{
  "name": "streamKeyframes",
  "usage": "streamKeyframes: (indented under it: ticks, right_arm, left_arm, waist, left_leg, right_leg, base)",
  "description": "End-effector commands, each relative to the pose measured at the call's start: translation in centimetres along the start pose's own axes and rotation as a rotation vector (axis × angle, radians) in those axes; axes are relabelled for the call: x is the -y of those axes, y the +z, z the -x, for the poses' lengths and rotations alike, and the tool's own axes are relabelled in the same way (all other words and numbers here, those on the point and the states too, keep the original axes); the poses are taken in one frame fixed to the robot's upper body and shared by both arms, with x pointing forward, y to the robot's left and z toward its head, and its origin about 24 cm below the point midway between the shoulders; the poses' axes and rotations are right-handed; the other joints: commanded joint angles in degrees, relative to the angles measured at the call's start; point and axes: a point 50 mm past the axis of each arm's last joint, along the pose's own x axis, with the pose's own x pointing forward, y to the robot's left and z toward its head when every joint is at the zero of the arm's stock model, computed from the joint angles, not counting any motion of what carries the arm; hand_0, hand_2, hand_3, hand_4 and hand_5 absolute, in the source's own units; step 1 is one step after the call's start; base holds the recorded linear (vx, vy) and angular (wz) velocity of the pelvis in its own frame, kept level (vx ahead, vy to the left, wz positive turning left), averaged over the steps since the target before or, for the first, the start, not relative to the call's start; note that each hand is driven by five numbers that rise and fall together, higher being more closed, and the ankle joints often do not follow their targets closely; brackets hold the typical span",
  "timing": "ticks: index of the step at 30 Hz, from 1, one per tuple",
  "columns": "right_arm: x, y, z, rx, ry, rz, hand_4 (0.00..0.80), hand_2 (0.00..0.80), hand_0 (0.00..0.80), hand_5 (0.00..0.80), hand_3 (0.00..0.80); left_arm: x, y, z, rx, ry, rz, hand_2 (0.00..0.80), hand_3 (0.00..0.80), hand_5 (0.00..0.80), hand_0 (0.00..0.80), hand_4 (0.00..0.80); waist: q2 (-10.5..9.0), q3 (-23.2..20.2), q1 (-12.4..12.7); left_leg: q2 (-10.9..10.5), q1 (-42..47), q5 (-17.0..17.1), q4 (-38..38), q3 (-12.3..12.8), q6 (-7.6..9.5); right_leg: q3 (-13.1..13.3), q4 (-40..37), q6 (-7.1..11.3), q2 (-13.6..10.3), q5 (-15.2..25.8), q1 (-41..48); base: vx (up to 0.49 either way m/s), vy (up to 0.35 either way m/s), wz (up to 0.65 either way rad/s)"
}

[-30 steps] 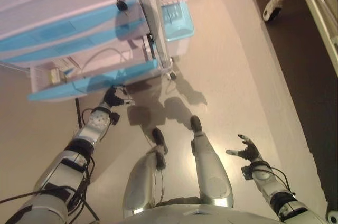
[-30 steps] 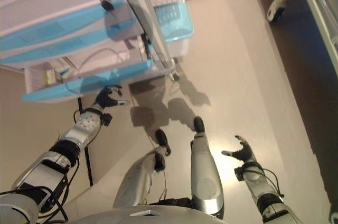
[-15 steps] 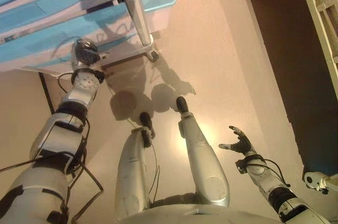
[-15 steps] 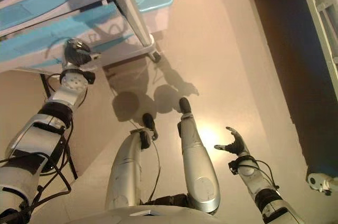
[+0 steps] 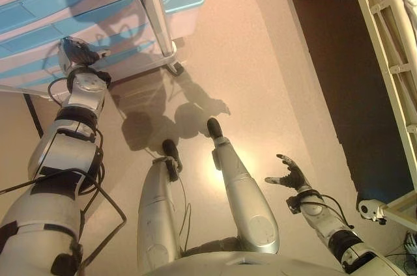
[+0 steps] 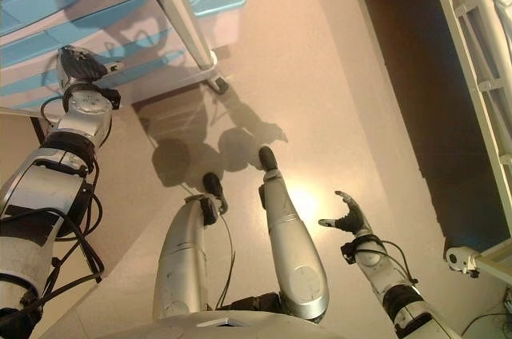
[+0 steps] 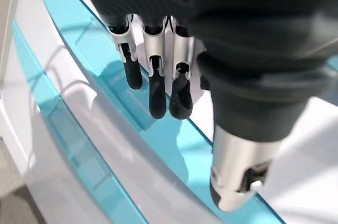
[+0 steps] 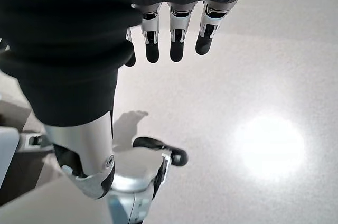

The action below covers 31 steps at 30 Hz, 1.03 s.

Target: Open the drawer and pick up the medicine

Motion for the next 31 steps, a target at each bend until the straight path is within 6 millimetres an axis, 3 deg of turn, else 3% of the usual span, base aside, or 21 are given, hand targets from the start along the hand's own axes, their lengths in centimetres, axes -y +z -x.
streamKeyframes:
  ticks: [1,5,9,14,16,20,23,26,31]
  right_arm:
    - [-1.4,-0.8,1.2,0.006,0.052,-0.015,0.0,0.0,0.0,0.0,0.0]
    - [-1.3,-0.3,1.0,0.016,0.04,-0.023,0.0,0.0,0.0,0.0,0.0]
    - [-1.1,-1.3,1.4,-0.03,0.022,-0.042,0.0,0.0,0.0,0.0,0.0]
    - [-1.2,-3.6,2.7,-0.124,0.035,-0.051,0.0,0.0,0.0,0.0,0.0]
    - [-1.4,-4.8,3.3,-0.176,0.053,-0.044,0.0,0.0,0.0,0.0,0.0]
    - [-2.5,-6.9,4.6,-0.28,0.117,-0.027,0.0,0.0,0.0,0.0,0.0]
    - [-3.9,-8.2,5.6,-0.364,0.171,-0.057,0.0,0.0,0.0,0.0,0.0]
    - [-4.8,-8.9,6.2,-0.417,0.182,-0.095,0.0,0.0,0.0,0.0,0.0]
    - [-6.1,-9.6,6.9,-0.504,0.203,-0.15,0.0,0.0,0.0,0.0,0.0]
  left_arm:
    - [-2.0,-0.7,-0.4,0.035,-0.11,0.148,0.0,0.0,0.0,0.0,0.0]
    - [0.6,-3.8,1.8,-0.021,-0.335,0.308,0.0,0.0,0.0,0.0,0.0]
    - [3.0,-10.2,6.6,-0.162,-0.494,0.393,0.0,0.0,0.0,0.0,0.0]
    - [4.5,-19.3,16.1,-0.449,-0.593,0.415,0.0,0.0,0.0,0.0,0.0]
    - [4.1,-22.7,20.0,-0.609,-0.594,0.378,0.0,0.0,0.0,0.0,0.0]
    - [2.5,-27.2,26.2,-0.867,-0.635,0.255,0.0,0.0,0.0,0.0,0.0]
    - [2.0,-29.0,30.4,-0.992,-0.754,0.144,0.0,0.0,0.0,0.0,0.0]
    - [2.1,-29.5,33.3,-1.053,-0.848,0.096,0.0,0.0,0.0,0.0,0.0]
    - [2.7,-29.8,36.0,-1.146,-0.8,0.146,0.0,0.0,0.0,0.0,0.0]
  waist:
    - [0.32,-5.2,0.2]
    - [1.66,-5.6,1.3]
    - [2.92,-7.6,4.1]
    - [3.74,-11.8,7.2]
    - [4.04,-14.4,8.1]
    - [4.28,-19.5,9.8]
    - [4.17,-22.6,11.0]
    - [4.1,-24.3,11.8]
    - [3.59,-26.2,13.4]
  left_leg:
    - [-2.4,4.6,-2.3,-7.7,2.2,2.84]
    - [-2.8,7.3,0.5,-11.1,3.3,2.47]
    - [-3.6,12.4,1.7,-15.2,2.9,1.63]
    - [-3.8,19.8,3.1,-20.8,1.7,0.19]
    - [-3.8,23.4,3.7,-23.7,1.1,-0.36]
    - [-3.8,30.0,4.8,-28.9,0.1,-1.08]
    - [-3.6,34.0,5.3,-32.3,-0.3,-1.19]
    - [-3.7,37.3,5.5,-35.1,-0.7,-1.26]
    - [-4.4,40.9,5.5,-38.4,-1.2,-1.19]
  right_leg:
    - [0.2,-4.4,-1.6,1.0,-1.4,2.4]
    - [-0.5,-5.7,-1.9,-0.5,-1.0,4.9]
    - [-2.7,-7.7,-1.79,-2.8,-2.5,10.6]
    - [-7.0,-12.3,-2.0,-4.4,-3.7,19.9]
    - [-8.6,-14.2,-2.18,-4.7,-4.2,23.9]
    - [-10.8,-17.8,-2.2,-4.5,-4.6,30.8]
    - [-12.0,-20.2,-2.14,-4.5,-4.3,34.6]
    - [-13.2,-23.0,-1.86,-4.4,-3.7,37.8]
    - [-14.9,-26.9,-1.36,-4.2,-2.4,41.6]
  base:
    - [-0.04,-0.05,0.04]
    - [-0.087,-0.071,0.06]
    - [0.016,-0.088,0.14]
    - [0.013,-0.095,0.29]
    - [0.031,-0.062,0.43]
    - [0.046,-0.04,0.37]
    - [0.032,-0.051,0.2]
    - [-0.028,-0.017,0.17]
    - [-0.009,-0.004,0.14]
